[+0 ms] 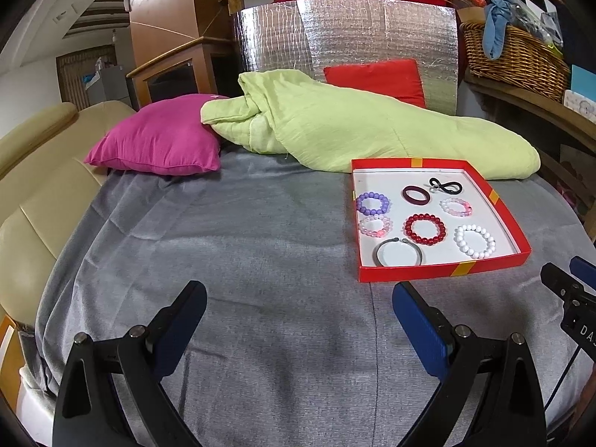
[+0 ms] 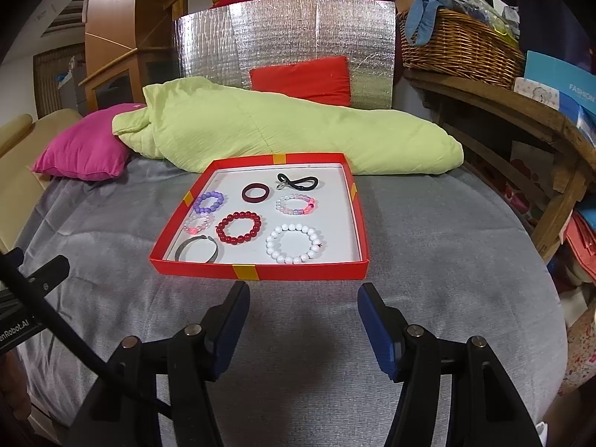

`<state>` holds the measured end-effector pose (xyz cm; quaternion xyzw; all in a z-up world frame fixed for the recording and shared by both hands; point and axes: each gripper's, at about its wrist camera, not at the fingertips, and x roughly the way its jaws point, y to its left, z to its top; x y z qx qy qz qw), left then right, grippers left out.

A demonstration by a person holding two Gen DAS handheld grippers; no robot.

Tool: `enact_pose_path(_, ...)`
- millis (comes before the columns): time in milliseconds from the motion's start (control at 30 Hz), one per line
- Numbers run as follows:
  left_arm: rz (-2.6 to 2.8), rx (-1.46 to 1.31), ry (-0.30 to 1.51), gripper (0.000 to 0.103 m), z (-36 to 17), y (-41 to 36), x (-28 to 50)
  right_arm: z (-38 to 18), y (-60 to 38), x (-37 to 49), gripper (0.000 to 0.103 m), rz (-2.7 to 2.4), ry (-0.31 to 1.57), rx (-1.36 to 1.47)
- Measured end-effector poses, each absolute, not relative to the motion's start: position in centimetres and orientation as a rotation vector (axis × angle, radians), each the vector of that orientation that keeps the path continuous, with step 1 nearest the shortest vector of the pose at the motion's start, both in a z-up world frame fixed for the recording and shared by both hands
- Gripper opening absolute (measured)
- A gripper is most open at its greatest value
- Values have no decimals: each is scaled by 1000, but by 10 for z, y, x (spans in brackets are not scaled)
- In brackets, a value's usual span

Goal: Organize jewelry

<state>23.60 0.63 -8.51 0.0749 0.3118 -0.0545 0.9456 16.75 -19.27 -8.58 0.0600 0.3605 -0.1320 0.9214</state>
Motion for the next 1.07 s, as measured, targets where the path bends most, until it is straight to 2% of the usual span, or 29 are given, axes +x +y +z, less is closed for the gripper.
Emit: enact_pose_path(1067,-127,138,624,100,-85,12,236,-89,-180,173,64,-255,751,109)
